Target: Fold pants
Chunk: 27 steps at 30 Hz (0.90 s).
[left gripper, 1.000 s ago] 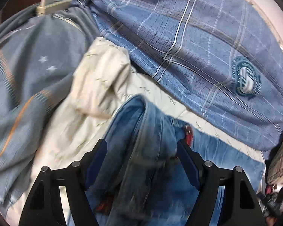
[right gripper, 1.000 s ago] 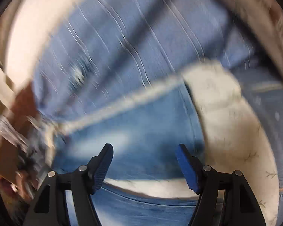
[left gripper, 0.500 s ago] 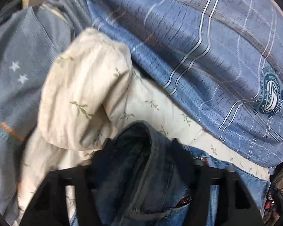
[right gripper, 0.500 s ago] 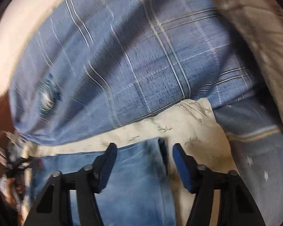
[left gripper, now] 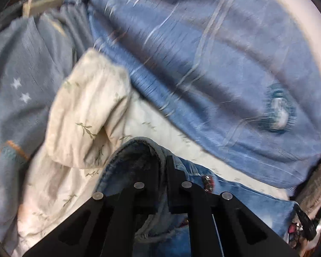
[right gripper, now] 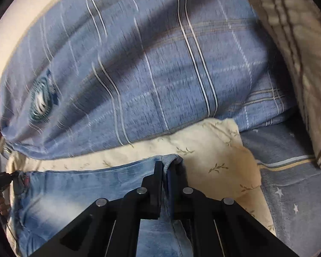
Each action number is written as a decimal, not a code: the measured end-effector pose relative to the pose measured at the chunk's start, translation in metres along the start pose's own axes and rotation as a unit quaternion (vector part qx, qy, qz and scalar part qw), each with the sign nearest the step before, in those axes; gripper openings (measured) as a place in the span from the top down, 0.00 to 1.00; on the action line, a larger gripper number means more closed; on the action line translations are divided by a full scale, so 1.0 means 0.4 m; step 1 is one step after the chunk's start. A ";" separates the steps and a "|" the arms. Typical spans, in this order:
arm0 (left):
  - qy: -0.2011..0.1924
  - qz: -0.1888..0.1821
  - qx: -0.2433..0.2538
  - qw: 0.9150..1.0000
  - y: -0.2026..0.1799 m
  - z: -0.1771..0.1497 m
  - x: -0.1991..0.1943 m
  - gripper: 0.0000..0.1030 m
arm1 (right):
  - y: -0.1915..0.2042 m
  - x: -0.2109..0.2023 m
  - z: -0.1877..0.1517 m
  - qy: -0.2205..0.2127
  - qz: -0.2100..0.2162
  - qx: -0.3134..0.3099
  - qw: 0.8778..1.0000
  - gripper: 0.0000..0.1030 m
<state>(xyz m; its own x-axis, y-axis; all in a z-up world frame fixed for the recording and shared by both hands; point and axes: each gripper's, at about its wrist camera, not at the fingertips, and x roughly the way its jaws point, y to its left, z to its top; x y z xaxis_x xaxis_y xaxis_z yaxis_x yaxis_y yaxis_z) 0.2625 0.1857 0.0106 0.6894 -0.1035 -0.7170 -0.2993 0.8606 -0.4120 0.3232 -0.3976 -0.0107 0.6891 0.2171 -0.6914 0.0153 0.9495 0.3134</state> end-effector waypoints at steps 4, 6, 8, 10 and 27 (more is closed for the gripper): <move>-0.041 -0.041 0.023 0.998 -0.016 -0.061 -0.170 0.95 | 0.001 -0.113 -0.011 -0.036 0.030 0.020 0.999 0.96; -0.061 -0.058 0.025 0.996 -0.001 -0.112 -0.271 0.95 | -0.004 -0.191 -0.034 -0.056 0.047 0.031 0.997 0.96; -0.068 -0.070 0.029 0.995 0.018 -0.174 -0.348 0.95 | -0.014 -0.263 -0.062 -0.070 0.061 0.037 0.995 0.96; -0.067 -0.083 0.030 0.994 0.045 -0.247 -0.411 0.95 | -0.025 -0.337 -0.115 -0.081 0.075 0.045 0.993 0.96; 0.074 0.070 -0.096 0.990 0.359 -0.535 -0.500 0.47 | -0.245 -0.536 -0.601 0.032 0.057 0.175 0.982 0.43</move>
<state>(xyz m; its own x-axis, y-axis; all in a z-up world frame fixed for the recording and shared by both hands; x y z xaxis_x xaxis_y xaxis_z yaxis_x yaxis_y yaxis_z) -0.0595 0.2233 -0.0257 0.5327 -0.0735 -0.8431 -0.5145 0.7629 -0.3916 0.0001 -0.4825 -0.0496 0.6544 0.3420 -0.6744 0.1961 0.7846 0.5882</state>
